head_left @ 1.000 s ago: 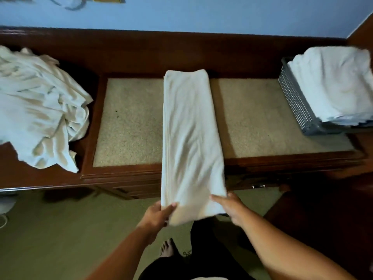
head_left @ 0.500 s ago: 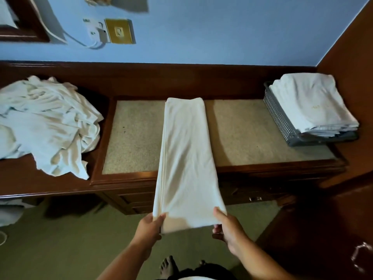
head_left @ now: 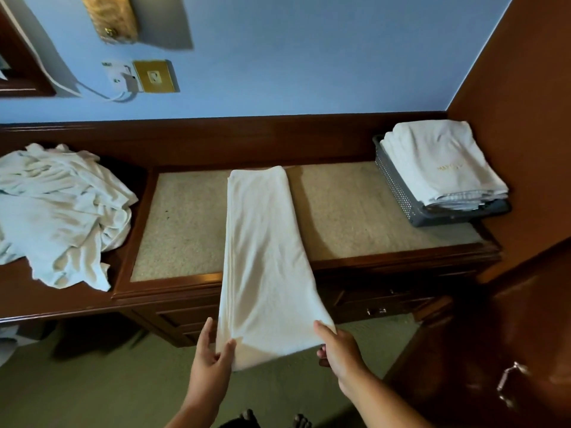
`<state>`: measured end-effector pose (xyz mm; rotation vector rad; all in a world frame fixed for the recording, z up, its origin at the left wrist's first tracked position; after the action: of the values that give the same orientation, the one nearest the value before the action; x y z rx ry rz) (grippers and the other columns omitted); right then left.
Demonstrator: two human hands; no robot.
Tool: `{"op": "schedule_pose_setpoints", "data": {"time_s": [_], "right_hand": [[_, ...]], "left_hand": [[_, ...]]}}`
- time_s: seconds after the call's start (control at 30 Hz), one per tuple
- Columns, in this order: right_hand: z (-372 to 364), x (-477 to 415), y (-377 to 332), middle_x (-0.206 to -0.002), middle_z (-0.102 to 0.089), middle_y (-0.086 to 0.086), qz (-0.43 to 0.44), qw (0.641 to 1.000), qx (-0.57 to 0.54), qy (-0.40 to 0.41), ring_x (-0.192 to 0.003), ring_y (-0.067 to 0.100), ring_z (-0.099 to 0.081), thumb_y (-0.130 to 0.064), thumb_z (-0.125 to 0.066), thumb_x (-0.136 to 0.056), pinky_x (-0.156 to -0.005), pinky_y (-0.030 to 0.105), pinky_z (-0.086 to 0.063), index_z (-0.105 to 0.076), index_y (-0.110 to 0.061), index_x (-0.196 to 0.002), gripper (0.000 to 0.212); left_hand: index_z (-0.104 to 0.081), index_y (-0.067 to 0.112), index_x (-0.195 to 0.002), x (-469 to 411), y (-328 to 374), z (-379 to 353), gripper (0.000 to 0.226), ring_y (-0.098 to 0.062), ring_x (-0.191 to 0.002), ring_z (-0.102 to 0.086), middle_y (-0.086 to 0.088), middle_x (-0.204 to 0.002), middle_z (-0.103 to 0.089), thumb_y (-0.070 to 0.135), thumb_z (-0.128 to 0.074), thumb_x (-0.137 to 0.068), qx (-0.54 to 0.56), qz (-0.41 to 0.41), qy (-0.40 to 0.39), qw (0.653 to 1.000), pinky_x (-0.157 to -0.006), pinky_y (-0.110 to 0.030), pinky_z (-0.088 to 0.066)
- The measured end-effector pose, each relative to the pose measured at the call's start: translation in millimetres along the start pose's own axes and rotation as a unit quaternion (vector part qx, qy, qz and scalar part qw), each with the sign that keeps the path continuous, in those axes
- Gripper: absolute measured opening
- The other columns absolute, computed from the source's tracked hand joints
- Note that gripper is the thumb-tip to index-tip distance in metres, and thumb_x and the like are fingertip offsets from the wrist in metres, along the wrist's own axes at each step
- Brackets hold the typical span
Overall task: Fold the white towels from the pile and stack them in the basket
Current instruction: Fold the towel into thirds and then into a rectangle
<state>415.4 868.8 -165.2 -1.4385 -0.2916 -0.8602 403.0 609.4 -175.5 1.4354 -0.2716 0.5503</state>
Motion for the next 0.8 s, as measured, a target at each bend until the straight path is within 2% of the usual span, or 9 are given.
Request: {"op": "schedule_pose_setpoints", "data": {"time_s": [0.1, 0.17, 0.27, 0.37, 0.47, 0.53, 0.57, 0.7, 0.8], "right_hand": [[10.5, 6.2, -2.6, -0.076, -0.061, 0.005, 0.014, 1.000, 0.003, 0.018, -0.068, 0.019, -0.061, -0.035, -0.067, -0.092, -0.063, 0.033, -0.047, -0.069, -0.013, -0.095, 0.022], [19.5, 14.9, -7.8, -0.070, -0.058, 0.004, 0.030, 0.999, -0.001, 0.034, -0.066, 0.019, -0.058, -0.031, -0.071, -0.090, -0.062, 0.033, -0.044, -0.070, -0.010, -0.086, 0.021], [31.9, 23.2, -25.6, -0.068, -0.061, 0.005, 0.086, 0.995, -0.002, 0.058, -0.063, 0.018, -0.057, -0.027, -0.076, -0.085, -0.061, 0.031, -0.040, -0.068, -0.003, -0.085, 0.025], [32.5, 25.8, -50.1, -0.079, -0.067, 0.003, 0.138, 0.988, -0.057, 0.050, -0.065, 0.010, -0.060, -0.019, -0.078, -0.083, -0.060, 0.022, -0.046, -0.069, -0.013, -0.100, 0.021], [26.6, 21.6, -79.8, -0.099, -0.072, -0.014, 0.198, 0.976, -0.090, 0.023, -0.106, 0.003, -0.057, -0.021, -0.075, -0.077, -0.078, 0.028, -0.050, -0.075, -0.038, -0.099, 0.028], [19.9, 14.7, -103.3, -0.110, -0.070, -0.026, 0.224, 0.968, -0.117, -0.004, -0.131, -0.003, -0.042, -0.021, -0.065, -0.067, -0.069, 0.024, -0.048, -0.079, -0.036, -0.093, 0.032], [15.6, 7.3, -115.8, -0.112, -0.072, -0.022, 0.229, 0.964, -0.135, -0.013, -0.133, -0.007, -0.042, -0.019, -0.061, -0.066, -0.061, 0.018, -0.044, -0.080, -0.026, -0.092, 0.033], [1.5, -20.7, -162.9, -0.086, -0.076, 0.010, 0.222, 0.955, -0.195, -0.008, -0.099, 0.009, -0.070, -0.019, -0.061, -0.067, -0.053, 0.021, -0.036, -0.072, -0.005, -0.066, 0.017], [-13.4, -48.5, -198.5, -0.074, -0.070, 0.017, 0.211, 0.949, -0.235, -0.010, -0.071, 0.017, -0.064, -0.016, -0.067, -0.084, -0.061, 0.030, -0.041, -0.072, -0.009, -0.058, 0.028]], "left_hand": [[-0.031, 0.067, -0.141, 13.0, 3.2, -6.1, 0.077, -0.010, -0.094, -0.073, 0.022, -0.126, -0.063, 0.020, -0.070, -0.094, -0.006, -0.051, -0.009, 0.999, -0.092, -0.043, -0.056], [-0.043, 0.059, -0.136, 24.4, 8.9, -10.1, 0.066, -0.001, -0.098, -0.068, 0.024, -0.127, -0.061, 0.012, -0.066, -0.096, 0.021, -0.067, -0.006, 0.998, -0.095, -0.042, -0.054], [-0.072, 0.038, -0.119, 32.2, 15.9, -15.4, 0.040, -0.015, -0.112, -0.066, 0.007, -0.121, -0.073, 0.006, -0.061, -0.098, 0.082, -0.036, -0.026, 0.996, -0.101, -0.047, -0.050], [-0.082, 0.025, -0.102, 30.0, 29.1, -17.2, 0.033, -0.026, -0.117, -0.065, -0.002, -0.115, -0.075, 0.002, -0.058, -0.098, 0.119, -0.048, -0.030, 0.991, -0.097, -0.043, -0.054], [-0.082, 0.015, -0.095, 20.8, 60.6, -17.8, 0.031, -0.027, -0.107, -0.069, -0.016, -0.115, -0.074, 0.003, -0.053, -0.099, 0.165, -0.048, -0.050, 0.984, -0.081, -0.026, -0.060], [-0.079, 0.006, -0.098, 9.5, 85.0, -16.1, 0.030, -0.025, -0.098, -0.072, -0.022, -0.113, -0.073, 0.005, -0.049, -0.100, 0.193, -0.047, -0.079, 0.977, -0.079, -0.025, -0.060], [-0.077, 0.001, -0.102, 2.2, 97.7, -14.8, 0.031, -0.026, -0.097, -0.072, -0.024, -0.114, -0.072, 0.005, -0.046, -0.100, 0.197, -0.054, -0.101, 0.974, -0.079, -0.026, -0.060], [-0.060, -0.008, -0.126, -25.5, 148.4, -10.0, 0.041, -0.040, -0.111, -0.067, -0.028, -0.124, -0.066, -0.006, -0.041, -0.090, 0.202, -0.063, -0.217, 0.953, -0.088, -0.032, -0.059], [-0.053, -0.011, -0.129, -68.0, 187.9, -10.2, 0.045, -0.038, -0.119, -0.065, -0.031, -0.123, -0.065, -0.017, -0.042, -0.086, 0.180, -0.059, -0.243, 0.951, -0.099, -0.033, -0.054]]}}
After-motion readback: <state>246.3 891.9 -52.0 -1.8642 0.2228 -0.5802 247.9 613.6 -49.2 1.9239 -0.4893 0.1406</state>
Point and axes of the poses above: each hand's wrist, its own x-axis away from the middle knuckle, its own z-axis out of the back of the hand, y = z × x, the point moved 2 cm from there along -x, towards the middle knuckle
